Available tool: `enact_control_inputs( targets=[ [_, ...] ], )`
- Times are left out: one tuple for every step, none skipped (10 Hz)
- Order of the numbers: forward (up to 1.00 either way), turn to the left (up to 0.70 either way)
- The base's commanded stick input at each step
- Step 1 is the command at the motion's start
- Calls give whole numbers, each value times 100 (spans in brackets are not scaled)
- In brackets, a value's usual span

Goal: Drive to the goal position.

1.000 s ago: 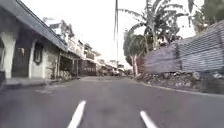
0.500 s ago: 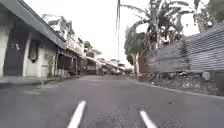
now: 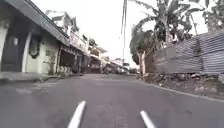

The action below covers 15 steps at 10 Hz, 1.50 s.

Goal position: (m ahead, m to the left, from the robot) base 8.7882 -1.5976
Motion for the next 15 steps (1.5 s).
enact_control_inputs(
  targets=[
    [100,40],
    [100,40],
    [100,40],
    [100,40],
    [100,8],
    [100,0],
    [100,0],
    [100,0],
    [100,0],
    [100,0],
    [100,0],
    [100,0],
    [100,0],
    [100,0],
    [100,0]
  ],
)
